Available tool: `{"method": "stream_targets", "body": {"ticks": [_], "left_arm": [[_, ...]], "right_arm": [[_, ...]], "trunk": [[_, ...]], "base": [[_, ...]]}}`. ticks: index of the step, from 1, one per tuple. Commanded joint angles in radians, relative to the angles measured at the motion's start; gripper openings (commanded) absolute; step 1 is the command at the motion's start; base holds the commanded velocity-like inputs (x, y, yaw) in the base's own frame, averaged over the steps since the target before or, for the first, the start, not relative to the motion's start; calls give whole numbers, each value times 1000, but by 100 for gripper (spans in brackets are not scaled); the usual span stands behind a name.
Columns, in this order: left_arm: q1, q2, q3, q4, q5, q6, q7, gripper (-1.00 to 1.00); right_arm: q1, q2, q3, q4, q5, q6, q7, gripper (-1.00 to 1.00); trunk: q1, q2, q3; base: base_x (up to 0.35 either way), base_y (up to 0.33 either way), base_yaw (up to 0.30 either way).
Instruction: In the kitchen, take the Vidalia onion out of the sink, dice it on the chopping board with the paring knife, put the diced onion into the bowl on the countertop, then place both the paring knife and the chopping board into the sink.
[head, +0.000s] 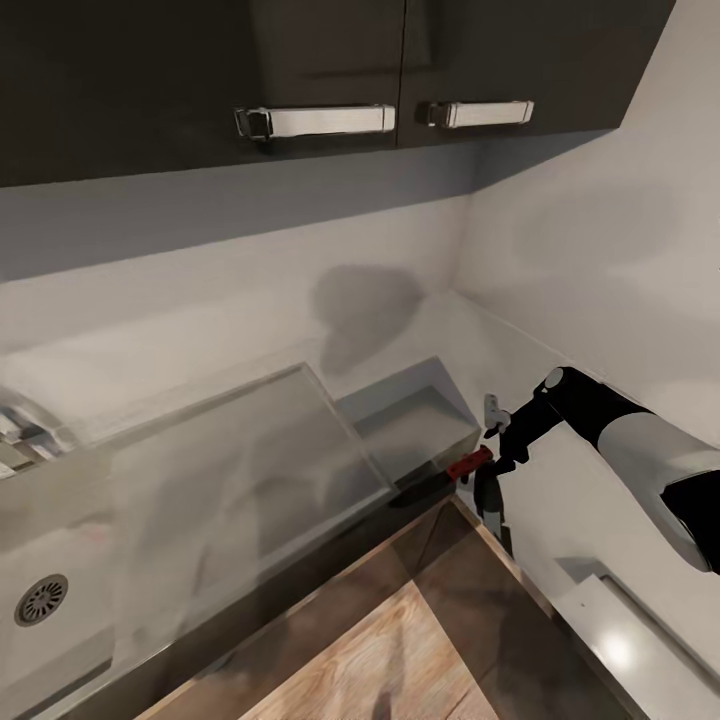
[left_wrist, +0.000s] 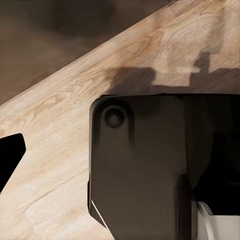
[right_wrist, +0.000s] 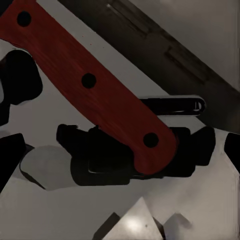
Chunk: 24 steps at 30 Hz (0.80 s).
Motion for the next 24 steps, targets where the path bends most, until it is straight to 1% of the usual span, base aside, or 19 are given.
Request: {"method": "stream_targets", "body": {"ticks": [1,7,11,15,20,24], "left_arm": [[0,1,-8,-2,7,-1,5,100],[0,1,-9,-2,7,-1,4,100],[0,1,-9,-2,7,-1,5,100],[0,1,-9,-2,7,-1,4,100],[0,1,-9,-2,7,-1,4,100],[0,1,-10,-2,7,-1,3,100]], "right_arm": [[0,0,-3,-2,5,7,4,100],[0,0,-4,-4,6,7,-8,100],[0,3,-3,-4,5,7,-38,100],[0,7,-3,-4,5,7,-54,100],[0,19,-3,-3,3,7,-59,100],[0,21,-3,-4,3,7,-59,100]], "trunk": [[1,-2,-2],[1,-2,-2],[1,-2,-2],[1,-2,-2],[1,-2,-2],[1,-2,-2]], "base": [[77,49,0],[117,61,0],[94,10,0],[27,2,0],[4,2,0],[0,123,0]]}}
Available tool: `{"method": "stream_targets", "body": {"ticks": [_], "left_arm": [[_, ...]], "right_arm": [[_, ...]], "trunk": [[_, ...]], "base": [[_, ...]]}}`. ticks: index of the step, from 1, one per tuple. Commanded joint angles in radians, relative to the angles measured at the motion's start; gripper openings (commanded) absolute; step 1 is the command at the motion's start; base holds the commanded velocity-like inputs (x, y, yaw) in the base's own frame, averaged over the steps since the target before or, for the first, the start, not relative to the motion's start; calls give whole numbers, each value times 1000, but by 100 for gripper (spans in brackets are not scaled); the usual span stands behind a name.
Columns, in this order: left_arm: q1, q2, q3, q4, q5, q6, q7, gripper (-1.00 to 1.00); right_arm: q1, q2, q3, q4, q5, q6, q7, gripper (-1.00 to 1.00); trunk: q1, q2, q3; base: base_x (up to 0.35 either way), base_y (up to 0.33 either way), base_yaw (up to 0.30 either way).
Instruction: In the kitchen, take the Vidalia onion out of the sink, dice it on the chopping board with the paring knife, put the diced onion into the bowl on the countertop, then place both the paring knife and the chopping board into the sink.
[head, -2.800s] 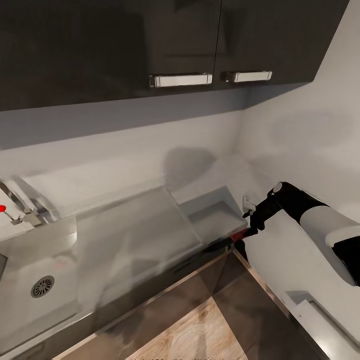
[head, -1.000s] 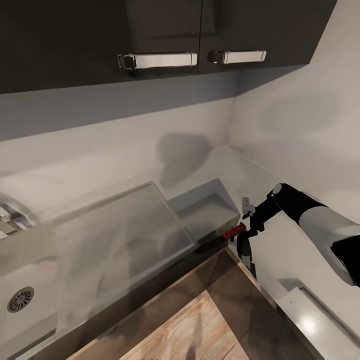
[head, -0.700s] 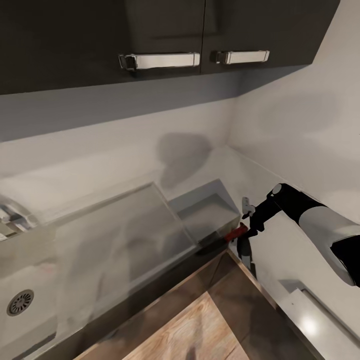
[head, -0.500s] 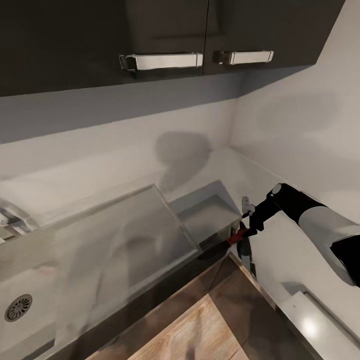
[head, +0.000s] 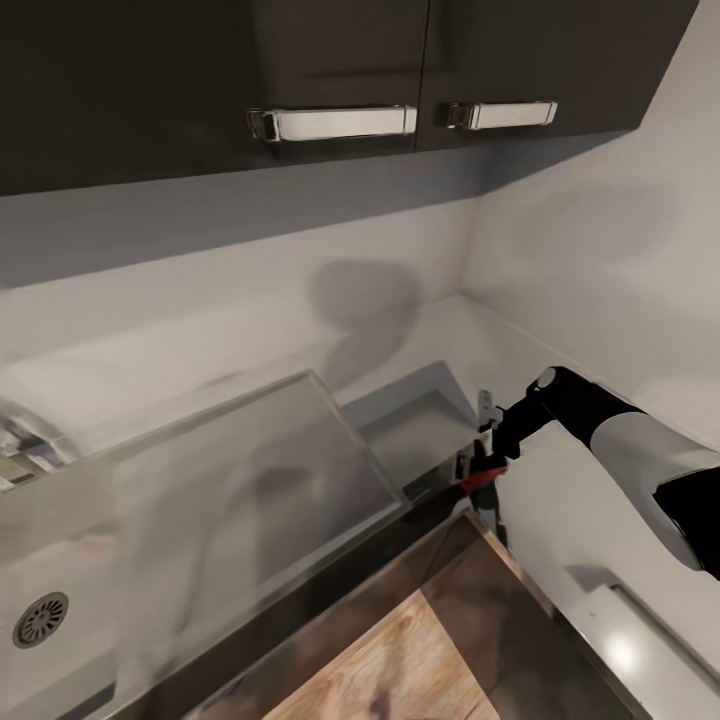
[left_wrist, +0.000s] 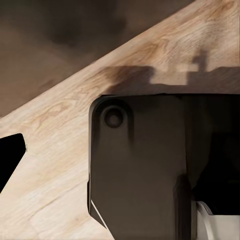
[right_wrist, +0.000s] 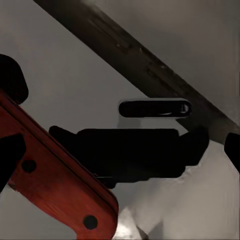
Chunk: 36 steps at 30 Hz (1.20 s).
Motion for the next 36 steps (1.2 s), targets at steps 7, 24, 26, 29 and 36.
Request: {"method": "stream_targets", "body": {"ticks": [7,24,26,29,36], "left_arm": [[0,1,-8,-2,7,-1,4,100],[0,1,-7,10,7,-1,4,100],[0,1,-7,10,7,-1,4,100],[0,1,-7,10,7,-1,4,100],[0,1,-7,10,7,-1,4,100]], "right_arm": [[0,1,-3,-1,5,7,5,100],[3,2,-3,-1,5,7,5,100],[3,2,-3,-1,5,7,5,100],[3,4,-3,-1,5,7,5,100],[3,9,-3,-1,5,7,5,100]], "trunk": [[1,-2,-2],[1,-2,-2],[1,-2,-2],[1,-2,-2],[1,-2,-2]], "base": [[0,61,0],[-80,1,0],[-9,0,0],[-4,0,0],[-1,0,0]]}}
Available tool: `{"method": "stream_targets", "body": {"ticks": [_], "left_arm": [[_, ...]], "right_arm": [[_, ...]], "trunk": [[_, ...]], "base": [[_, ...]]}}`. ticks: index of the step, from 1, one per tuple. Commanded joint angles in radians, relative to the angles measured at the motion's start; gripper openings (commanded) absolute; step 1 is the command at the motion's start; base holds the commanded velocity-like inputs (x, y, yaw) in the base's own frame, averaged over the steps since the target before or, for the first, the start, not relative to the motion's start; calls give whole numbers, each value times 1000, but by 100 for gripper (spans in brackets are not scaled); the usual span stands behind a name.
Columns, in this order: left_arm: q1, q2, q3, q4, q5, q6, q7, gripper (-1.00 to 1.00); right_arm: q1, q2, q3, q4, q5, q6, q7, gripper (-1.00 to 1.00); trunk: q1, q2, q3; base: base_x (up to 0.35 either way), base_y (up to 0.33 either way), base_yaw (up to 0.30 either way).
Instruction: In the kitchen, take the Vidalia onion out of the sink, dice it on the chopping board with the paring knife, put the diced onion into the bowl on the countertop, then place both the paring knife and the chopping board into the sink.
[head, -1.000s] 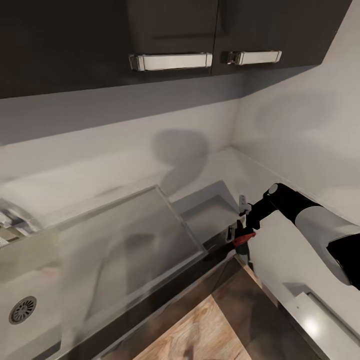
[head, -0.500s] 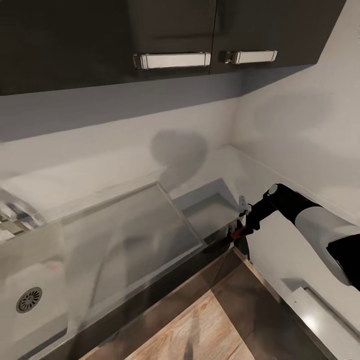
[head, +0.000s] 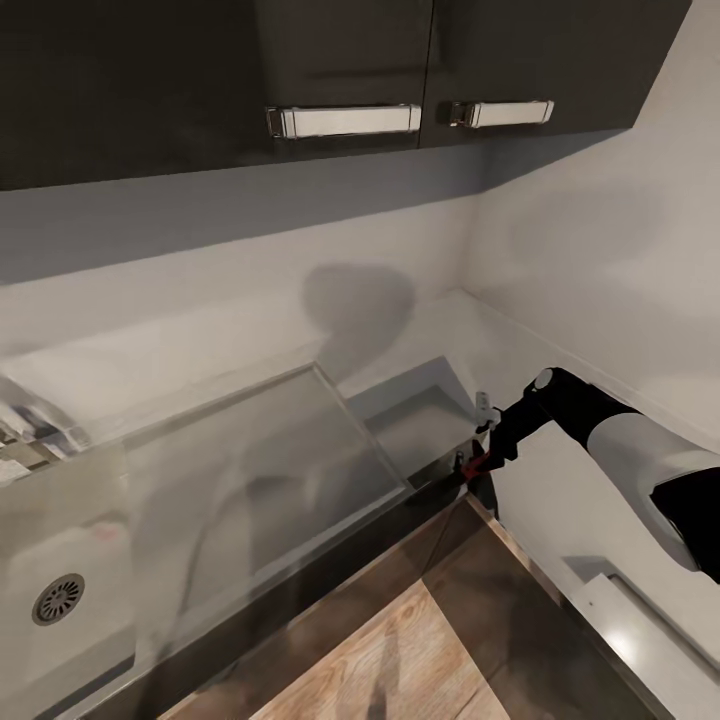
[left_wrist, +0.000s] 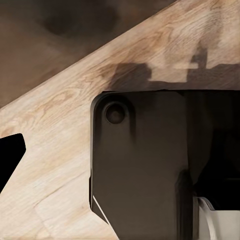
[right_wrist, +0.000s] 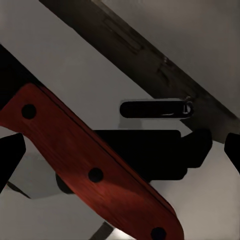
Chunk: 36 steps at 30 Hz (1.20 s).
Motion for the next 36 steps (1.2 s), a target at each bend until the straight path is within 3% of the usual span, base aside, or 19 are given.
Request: {"method": "stream_targets", "body": {"ticks": [1,17,36], "left_arm": [[0,1,-8,-2,7,-1,5,100],[0,1,-8,-1,7,-1,5,100],[0,1,-9,-1,7,-1,5,100]], "right_arm": [[0,0,-3,-2,5,7,5,100],[0,0,-3,-2,5,7,5,100],[1,0,-3,-2,5,7,-15,100]], "trunk": [[1,-2,-2],[1,-2,-9],[1,-2,-14]], "base": [[0,0,0],[-82,0,0],[35,-33,0]]}}
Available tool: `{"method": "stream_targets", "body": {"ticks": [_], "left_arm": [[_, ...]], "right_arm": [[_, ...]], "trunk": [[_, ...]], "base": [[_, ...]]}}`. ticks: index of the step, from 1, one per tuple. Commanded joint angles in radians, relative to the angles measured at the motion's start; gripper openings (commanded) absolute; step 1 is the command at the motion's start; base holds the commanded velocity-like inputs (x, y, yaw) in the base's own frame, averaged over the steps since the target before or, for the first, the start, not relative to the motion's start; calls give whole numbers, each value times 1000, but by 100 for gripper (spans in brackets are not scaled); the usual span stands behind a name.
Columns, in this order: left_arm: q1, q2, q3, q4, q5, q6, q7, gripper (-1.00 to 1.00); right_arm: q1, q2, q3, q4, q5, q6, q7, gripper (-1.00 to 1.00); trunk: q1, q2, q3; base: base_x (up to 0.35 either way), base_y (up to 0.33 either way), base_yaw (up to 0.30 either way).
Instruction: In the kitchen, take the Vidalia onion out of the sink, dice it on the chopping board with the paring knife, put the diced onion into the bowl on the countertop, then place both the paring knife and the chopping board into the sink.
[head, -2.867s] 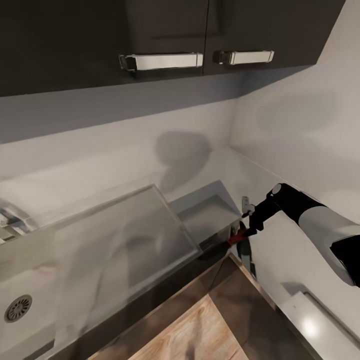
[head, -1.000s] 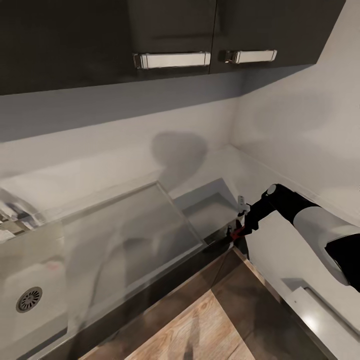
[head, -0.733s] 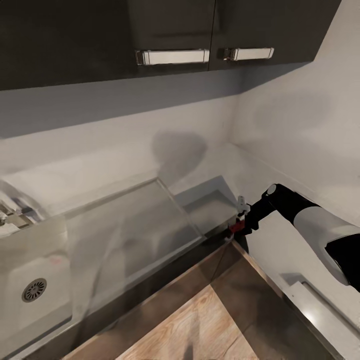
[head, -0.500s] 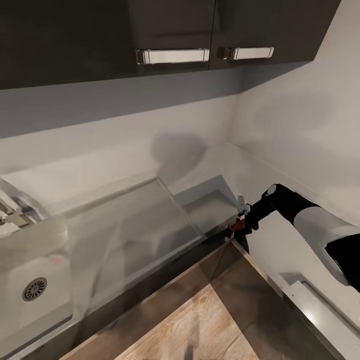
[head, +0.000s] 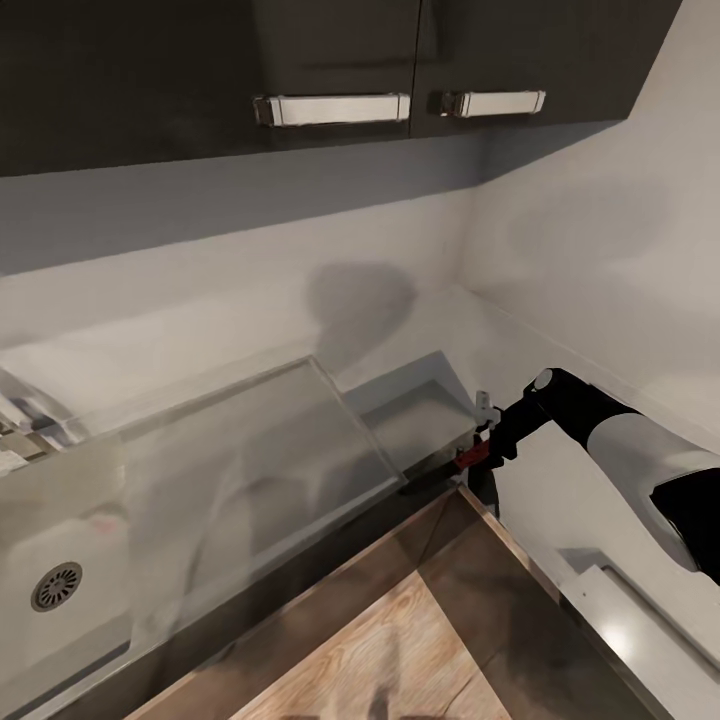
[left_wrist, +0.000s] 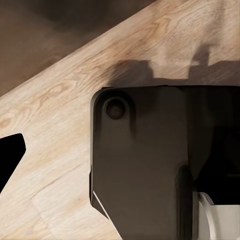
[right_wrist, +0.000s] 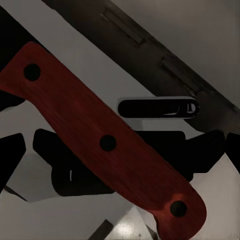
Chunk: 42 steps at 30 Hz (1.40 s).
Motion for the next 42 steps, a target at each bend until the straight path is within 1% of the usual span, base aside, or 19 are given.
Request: {"method": "stream_targets", "body": {"ticks": [1,14,28,32,35,36,37,39,42], "left_arm": [[0,1,-8,-2,7,-1,5,100],[0,1,-8,-2,7,-1,5,100],[0,1,-9,-2,7,-1,5,100],[0,1,-9,-2,7,-1,5,100],[0,1,-9,-2,7,-1,5,100],[0,1,-9,-2,7,-1,5,100],[0,1,-9,-2,7,-1,5,100],[0,1,-9,-2,7,-1,5,100],[0,1,-9,-2,7,-1,5,100]], "right_arm": [[0,0,-3,-2,5,7,5,100],[0,1,-3,-2,5,7,5,100],[1,1,-3,-2,5,7,3,100],[1,2,-3,-2,5,7,-18,100],[1,8,-3,-2,5,8,-61,100],[1,9,-3,-2,6,8,-65,100],[2,10,-3,-2,10,7,-70,100],[3,14,-3,-2,33,7,-78,100],[3,17,-3,-2,40,8,-79,100]], "trunk": [[1,-2,-2],[1,-2,-3],[1,-2,-17],[1,-2,-20],[1,-2,-21],[1,-2,-21],[1,-2,-21],[1,-2,-21],[1,-2,-21]], "base": [[3,-3,0],[0,0,0],[0,0,0],[0,0,0],[0,0,0],[0,0,0],[0,0,0],[0,0,0],[0,0,0]]}}
